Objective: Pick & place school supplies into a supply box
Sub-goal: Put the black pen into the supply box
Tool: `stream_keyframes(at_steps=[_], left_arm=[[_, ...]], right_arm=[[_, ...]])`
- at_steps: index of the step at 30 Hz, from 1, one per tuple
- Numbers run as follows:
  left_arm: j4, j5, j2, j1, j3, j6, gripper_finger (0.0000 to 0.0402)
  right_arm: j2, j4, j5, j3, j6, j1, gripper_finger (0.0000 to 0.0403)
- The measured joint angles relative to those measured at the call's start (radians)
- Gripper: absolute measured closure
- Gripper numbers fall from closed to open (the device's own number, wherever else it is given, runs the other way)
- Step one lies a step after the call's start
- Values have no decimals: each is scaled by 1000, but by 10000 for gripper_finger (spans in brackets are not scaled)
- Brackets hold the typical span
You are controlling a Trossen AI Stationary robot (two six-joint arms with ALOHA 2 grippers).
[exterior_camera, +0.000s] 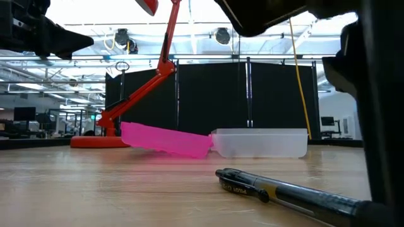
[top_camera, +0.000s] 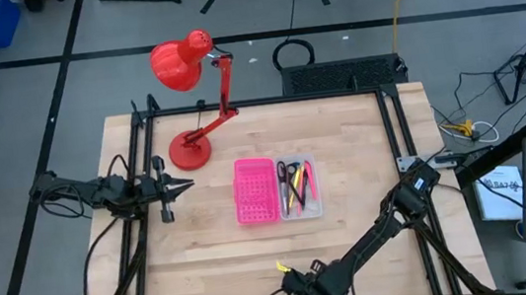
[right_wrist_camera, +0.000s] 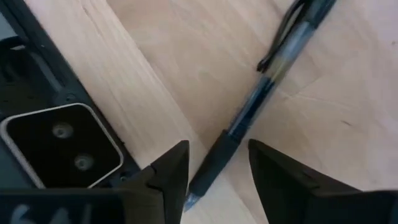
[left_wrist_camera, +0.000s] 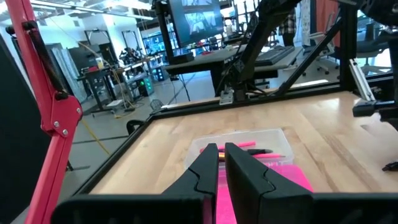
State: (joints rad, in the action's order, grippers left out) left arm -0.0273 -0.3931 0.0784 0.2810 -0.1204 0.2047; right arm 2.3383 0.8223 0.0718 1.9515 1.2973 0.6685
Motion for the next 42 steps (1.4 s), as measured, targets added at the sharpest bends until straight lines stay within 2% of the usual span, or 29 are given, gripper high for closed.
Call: stream_keyframes(at_steps=[6,16,29,36,42], left_arm=[[-2,0,0,0,0,-6,364],[-70,3,0,0,0,-69,364],[-68,3,0,0,0,-75,364],[-69,2,0,0,0,-72,364],[-68,2,0,0,0,-54,364]], right_arm=[[-9,-20,-14,-69,1,0,257],[-10,61,-125,-194,-44,-2,294],[-11,-26,-127,-233,-160,-5,329],[-12,71,-126,-231,-196,-5,344],[-13,163,-78,-231,-278,5,352]])
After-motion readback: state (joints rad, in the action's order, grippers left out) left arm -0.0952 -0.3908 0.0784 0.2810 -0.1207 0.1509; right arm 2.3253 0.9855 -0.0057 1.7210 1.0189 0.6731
